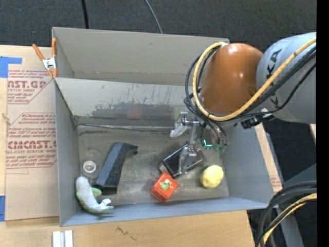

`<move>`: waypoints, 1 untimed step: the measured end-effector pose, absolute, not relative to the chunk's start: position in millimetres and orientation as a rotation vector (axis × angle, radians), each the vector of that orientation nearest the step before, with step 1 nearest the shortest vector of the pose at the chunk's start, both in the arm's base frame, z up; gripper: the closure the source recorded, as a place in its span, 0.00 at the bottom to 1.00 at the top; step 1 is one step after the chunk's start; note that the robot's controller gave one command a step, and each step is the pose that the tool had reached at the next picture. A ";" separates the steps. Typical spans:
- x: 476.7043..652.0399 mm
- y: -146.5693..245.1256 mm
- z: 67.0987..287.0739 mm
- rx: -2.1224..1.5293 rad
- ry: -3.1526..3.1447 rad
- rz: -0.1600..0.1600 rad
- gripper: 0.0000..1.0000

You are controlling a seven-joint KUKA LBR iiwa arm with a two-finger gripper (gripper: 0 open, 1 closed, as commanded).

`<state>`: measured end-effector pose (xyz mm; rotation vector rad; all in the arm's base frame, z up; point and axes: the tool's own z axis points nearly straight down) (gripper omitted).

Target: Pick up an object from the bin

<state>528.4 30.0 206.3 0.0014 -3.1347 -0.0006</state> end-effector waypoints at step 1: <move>530.0 29.9 210.8 0.001 -3.143 -0.001 0.00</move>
Offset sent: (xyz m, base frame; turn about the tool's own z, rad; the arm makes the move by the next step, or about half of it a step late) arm 0.0338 0.0724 -0.0910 -0.1925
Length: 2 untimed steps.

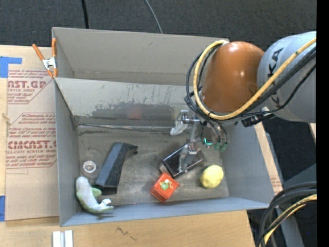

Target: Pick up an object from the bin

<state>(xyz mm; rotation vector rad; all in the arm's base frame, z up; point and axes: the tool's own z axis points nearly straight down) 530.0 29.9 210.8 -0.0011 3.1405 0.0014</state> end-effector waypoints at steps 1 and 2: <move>545.6 60.3 171.9 -0.129 3.132 0.000 0.00; 575.2 47.0 82.1 -0.109 3.096 0.013 1.00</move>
Offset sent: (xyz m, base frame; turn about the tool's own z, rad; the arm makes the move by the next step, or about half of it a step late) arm 0.0332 0.0123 -0.1408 -0.0692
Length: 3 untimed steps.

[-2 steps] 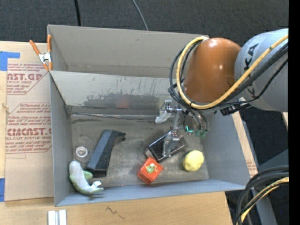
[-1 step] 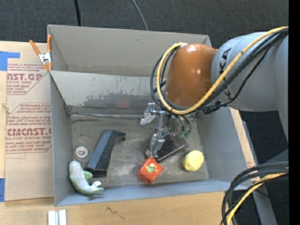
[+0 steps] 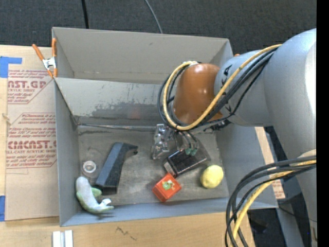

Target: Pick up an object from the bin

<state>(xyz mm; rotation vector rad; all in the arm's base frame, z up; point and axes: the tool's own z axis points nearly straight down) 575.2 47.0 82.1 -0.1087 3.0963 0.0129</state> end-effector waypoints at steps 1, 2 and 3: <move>567.7 45.8 81.1 -0.116 3.132 0.008 0.00; 569.1 45.8 80.9 -0.114 3.125 0.009 0.00; 556.6 46.0 80.6 -0.389 3.085 -0.004 0.00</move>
Offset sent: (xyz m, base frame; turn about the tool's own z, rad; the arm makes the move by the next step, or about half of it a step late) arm 0.0000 0.0000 0.0000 0.0000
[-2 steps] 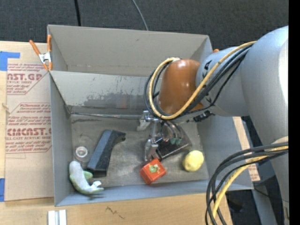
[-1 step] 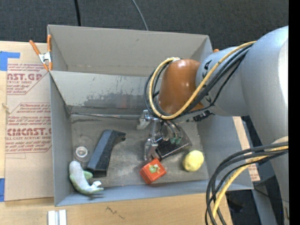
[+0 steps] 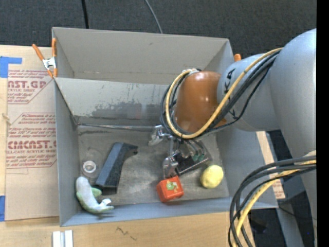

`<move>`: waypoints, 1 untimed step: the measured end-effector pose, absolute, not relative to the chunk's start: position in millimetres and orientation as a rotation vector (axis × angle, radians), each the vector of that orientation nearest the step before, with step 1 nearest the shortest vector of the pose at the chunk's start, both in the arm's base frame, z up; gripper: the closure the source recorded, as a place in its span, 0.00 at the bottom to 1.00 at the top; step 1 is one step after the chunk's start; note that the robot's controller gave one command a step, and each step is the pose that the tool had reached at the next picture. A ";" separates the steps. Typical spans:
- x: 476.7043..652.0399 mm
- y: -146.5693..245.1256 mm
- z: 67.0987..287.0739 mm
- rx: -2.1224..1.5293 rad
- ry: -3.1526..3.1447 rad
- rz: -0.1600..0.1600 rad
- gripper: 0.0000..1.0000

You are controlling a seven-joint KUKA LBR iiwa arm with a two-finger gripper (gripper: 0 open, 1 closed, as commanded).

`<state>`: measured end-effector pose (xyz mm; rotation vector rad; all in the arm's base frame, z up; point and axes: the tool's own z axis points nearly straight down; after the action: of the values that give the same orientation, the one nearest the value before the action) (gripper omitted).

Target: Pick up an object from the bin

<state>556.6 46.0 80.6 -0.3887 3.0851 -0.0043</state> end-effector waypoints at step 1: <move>551.9 4.3 88.1 -0.714 3.050 0.004 0.00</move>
Offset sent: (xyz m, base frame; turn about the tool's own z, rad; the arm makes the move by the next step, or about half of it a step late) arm -0.0401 -0.1249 0.0234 -0.2030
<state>551.9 4.3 88.1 -0.7140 3.0503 0.0043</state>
